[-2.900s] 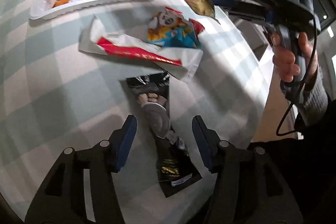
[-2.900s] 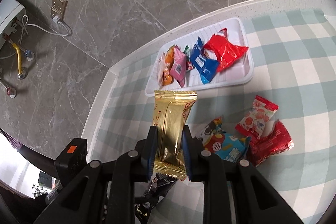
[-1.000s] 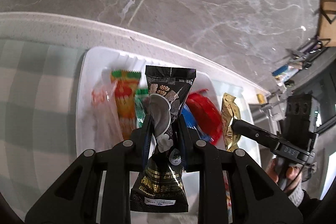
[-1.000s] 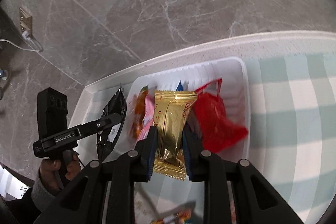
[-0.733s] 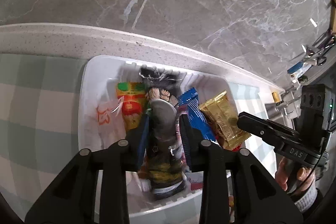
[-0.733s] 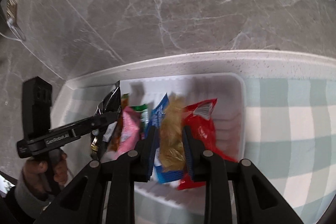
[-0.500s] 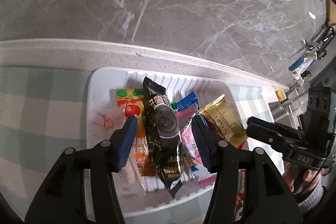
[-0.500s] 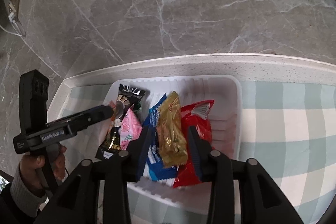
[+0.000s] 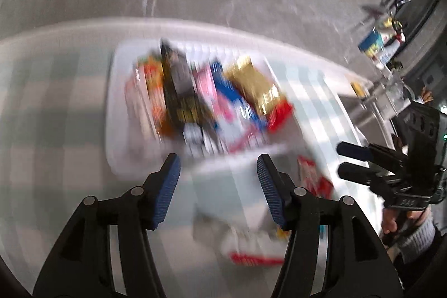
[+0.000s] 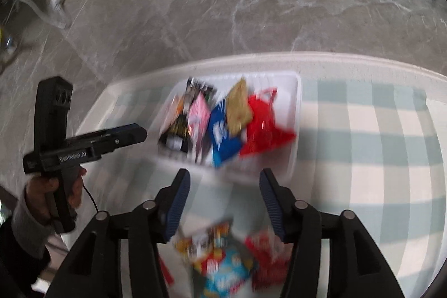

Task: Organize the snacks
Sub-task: 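Grasp the white-red packet with the left tool while the right tool grasps the panda packet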

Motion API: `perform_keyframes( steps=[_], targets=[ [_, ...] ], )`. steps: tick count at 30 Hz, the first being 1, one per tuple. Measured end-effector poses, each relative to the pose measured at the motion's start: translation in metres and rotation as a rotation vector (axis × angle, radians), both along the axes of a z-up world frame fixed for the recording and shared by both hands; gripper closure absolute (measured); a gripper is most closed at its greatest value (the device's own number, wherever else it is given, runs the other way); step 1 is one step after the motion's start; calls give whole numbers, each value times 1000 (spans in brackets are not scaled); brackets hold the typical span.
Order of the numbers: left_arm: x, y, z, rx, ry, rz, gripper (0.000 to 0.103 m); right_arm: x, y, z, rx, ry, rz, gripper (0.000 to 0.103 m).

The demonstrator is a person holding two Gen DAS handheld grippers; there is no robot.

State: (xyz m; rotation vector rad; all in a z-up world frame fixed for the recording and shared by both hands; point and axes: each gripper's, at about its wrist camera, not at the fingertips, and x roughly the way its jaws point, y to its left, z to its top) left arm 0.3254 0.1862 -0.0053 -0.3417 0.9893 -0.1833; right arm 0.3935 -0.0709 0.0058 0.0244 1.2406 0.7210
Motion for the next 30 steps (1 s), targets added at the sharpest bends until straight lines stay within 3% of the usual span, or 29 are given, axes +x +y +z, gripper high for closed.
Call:
perform_keyframes(
  steps=[9,17,30],
  targets=[
    [-67,-17,-43,-109,154,40,47,-51,7,-29,-128,-1,208,45],
    [-80,-31,-52,-119,187,32,46,-67,29,-44,-184,-7,295,45],
    [-77,-43,-62,-45,213,7,41,-102,29,-52,-21,242,147,57]
  ],
)
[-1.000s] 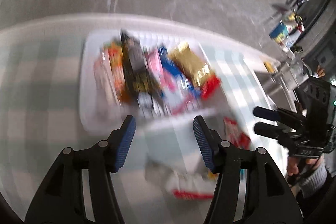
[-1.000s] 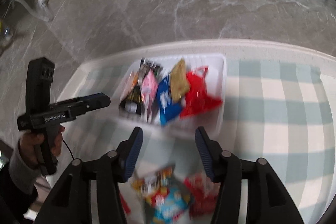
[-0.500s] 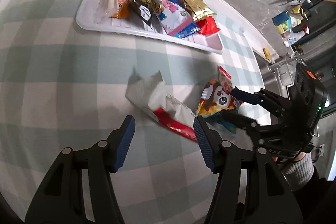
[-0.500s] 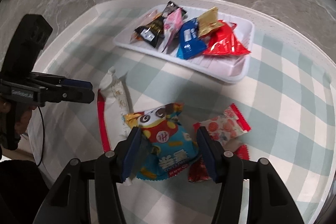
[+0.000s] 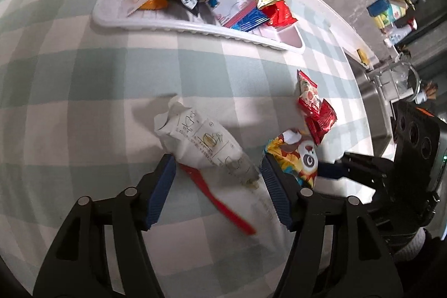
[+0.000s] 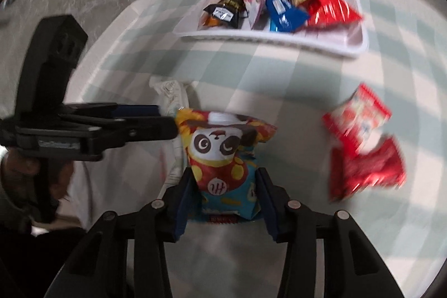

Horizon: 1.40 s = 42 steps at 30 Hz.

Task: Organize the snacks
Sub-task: 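Grasp the white-red packet with the left tool while the right tool grasps the panda packet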

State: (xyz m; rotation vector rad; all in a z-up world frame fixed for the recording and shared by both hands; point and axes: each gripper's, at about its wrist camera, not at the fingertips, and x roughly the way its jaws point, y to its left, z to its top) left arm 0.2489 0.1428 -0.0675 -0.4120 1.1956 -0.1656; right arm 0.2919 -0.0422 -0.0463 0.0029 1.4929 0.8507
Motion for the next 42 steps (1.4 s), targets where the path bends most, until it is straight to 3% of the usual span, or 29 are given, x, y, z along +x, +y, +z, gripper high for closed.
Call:
perform_keyframes(
  steps=[6,11,14,18,20,23,26,32,42],
  targets=[
    [9,-13,-2,84,6,-53,41,-4,-6,2,2,13,-67,59],
    [11,-22,-11,80,44,-75,39,1,-4,1,-12,7,-87,59],
    [8,-30,-11,130,27,-93,39,4,0,-2,-16,3,-89,55],
    [6,-34,-12,141,9,-100,39,6,3,-8,-12,13,-98,54],
    [4,-36,-13,146,-7,-115,44,6,3,-11,-2,9,-97,53],
    [0,-37,-13,118,-31,-124,51,6,-3,-13,35,27,-127,57],
    [-3,-36,-14,58,-44,-124,59,9,-19,-16,119,84,-187,69],
    [-5,-27,-16,-42,-48,-102,77,12,-42,-20,210,161,-281,70],
    [-8,-9,-8,-149,-83,-63,80,23,-57,-7,283,165,-358,70]
  ],
)
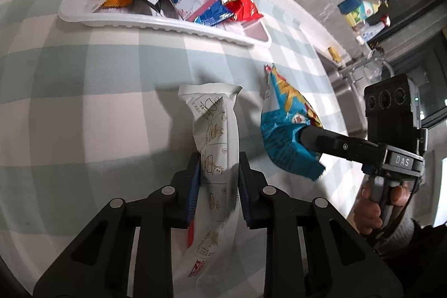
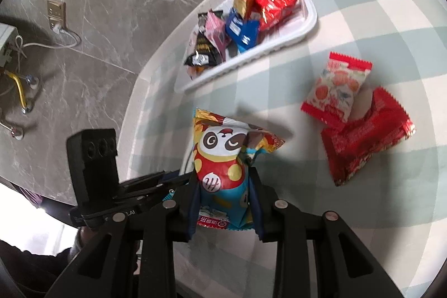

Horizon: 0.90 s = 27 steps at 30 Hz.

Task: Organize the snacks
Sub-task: 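Grasp the white-red packet with the left tool while the right tool grasps the panda packet, then carry the white-red and panda packets into the white tray and release them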

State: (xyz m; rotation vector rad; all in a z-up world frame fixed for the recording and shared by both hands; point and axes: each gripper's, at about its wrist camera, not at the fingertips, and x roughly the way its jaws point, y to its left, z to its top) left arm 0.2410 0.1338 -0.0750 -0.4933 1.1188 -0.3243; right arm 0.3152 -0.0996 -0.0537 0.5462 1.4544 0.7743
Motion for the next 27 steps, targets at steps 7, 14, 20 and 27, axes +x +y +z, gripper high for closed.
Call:
perform_keyframes(
  steps=[7,14,20,27],
  targets=[
    [5,26,17,-128,-38,66,80,20,-3,9,37,-16,-46,70],
    [9,22,15,-40,1,20,80,35,-2,16,4,-58,-50,70],
    [3,-7,7,59,36,-86,42,29,-2,12,-34,-63,-33,69],
    [-2,-34,4,176,39,-180,42,22,-4,5,-44,-50,-29,69]
  ],
)
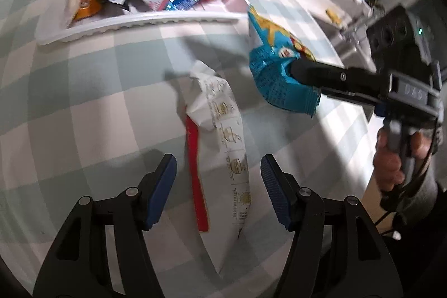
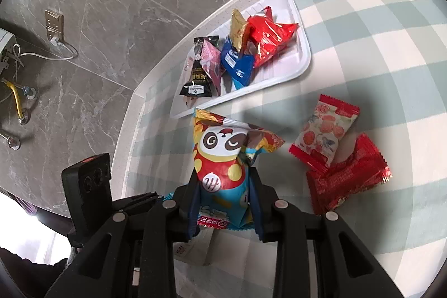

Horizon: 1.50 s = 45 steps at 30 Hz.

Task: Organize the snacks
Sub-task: 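Carry the white-red and panda packets into the white tray and release them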

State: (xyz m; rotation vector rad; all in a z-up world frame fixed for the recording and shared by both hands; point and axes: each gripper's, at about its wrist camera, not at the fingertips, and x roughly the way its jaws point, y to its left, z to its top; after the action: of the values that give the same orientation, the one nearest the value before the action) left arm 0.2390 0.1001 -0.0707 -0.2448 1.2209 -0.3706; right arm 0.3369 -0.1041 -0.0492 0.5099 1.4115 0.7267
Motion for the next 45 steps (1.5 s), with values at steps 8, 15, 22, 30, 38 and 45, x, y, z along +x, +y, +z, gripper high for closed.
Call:
perform_keyframes(
  steps=[8,15,22,30,38,45],
  targets=[
    [1,-32,-11,160,-29,-54,42,-2,-2,0,-4,1,-3,69],
    [2,-55,-18,272,-84,-88,42,-4,-3,-1,-11,1,0,69],
    [-1,-50,-18,345,-136,-91,77,-7,-3,-3,-18,5,-1,69],
    [12,-17,-14,118,-93,-4,88,-9,0,-5,-5,15,2,69],
    [23,20,10,-52,-114,105,88,2,-1,-5,22,22,-6,69],
    [55,65,30,-138,-145,212,88,28,11,7,49,-19,-3,69]
  ],
)
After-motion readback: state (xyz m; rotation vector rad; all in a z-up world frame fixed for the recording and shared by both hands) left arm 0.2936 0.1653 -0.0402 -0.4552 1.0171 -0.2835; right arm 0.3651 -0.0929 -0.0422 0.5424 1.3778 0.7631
